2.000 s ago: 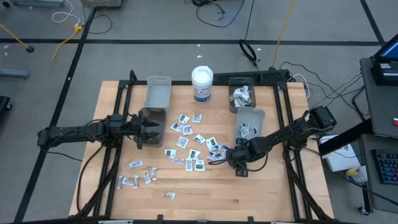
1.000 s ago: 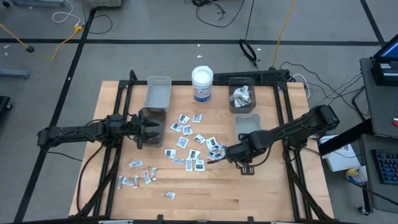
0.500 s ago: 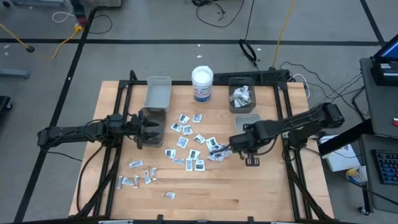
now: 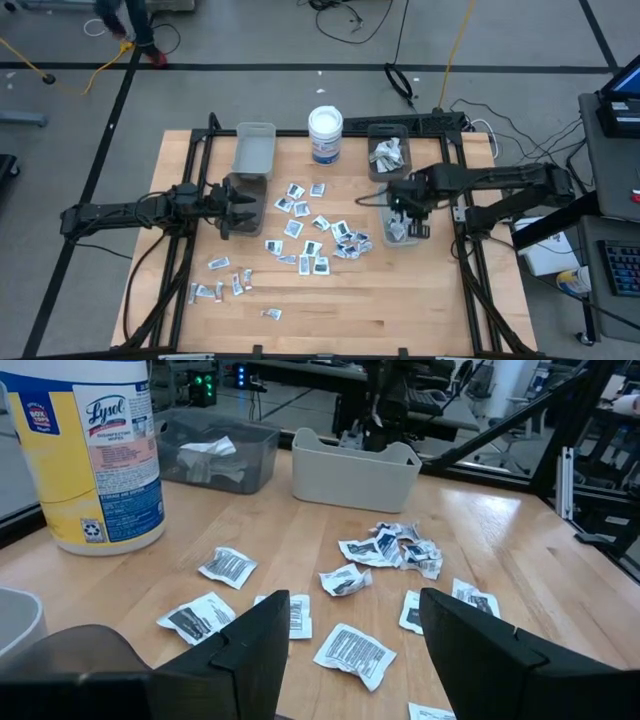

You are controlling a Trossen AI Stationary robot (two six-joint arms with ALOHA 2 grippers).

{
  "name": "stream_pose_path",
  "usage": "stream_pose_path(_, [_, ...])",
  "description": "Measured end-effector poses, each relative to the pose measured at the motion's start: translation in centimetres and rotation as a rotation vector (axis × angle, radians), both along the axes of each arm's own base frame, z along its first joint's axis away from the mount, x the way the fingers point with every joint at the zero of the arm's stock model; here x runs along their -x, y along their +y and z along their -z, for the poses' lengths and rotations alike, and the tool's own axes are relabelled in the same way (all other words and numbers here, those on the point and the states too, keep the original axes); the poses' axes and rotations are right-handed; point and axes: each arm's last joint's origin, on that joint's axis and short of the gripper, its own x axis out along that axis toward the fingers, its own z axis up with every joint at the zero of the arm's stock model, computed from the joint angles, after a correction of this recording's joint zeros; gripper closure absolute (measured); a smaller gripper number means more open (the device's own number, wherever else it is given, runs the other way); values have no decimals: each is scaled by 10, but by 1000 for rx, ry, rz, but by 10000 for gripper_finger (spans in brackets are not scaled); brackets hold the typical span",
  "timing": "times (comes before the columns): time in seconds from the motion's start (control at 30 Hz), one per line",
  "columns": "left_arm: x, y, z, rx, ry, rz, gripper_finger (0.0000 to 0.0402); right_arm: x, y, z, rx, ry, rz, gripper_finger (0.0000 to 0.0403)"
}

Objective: Pick & Place First Aid Supplies
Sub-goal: Put the blue alcohol pad into the right gray bin

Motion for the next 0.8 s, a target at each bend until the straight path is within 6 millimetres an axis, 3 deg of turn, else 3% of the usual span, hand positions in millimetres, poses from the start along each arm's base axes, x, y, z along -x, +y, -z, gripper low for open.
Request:
stream_pose_path(0.27, [0,0,0,0,0,-1,172,-5,-26,11,12,-34,9,401])
stream_pose_path(0.47, [0,0,0,0,0,-1,172,-4,-29,39,19,-57,-28,393])
stream_pose_path(0.67, [0,0,0,0,0,-1,172,2,-28,65,17,-43,-50,355])
stream_pose_path(0.8, [0,0,0,0,0,-1,172,3,-28,68,14,-35,-35,305])
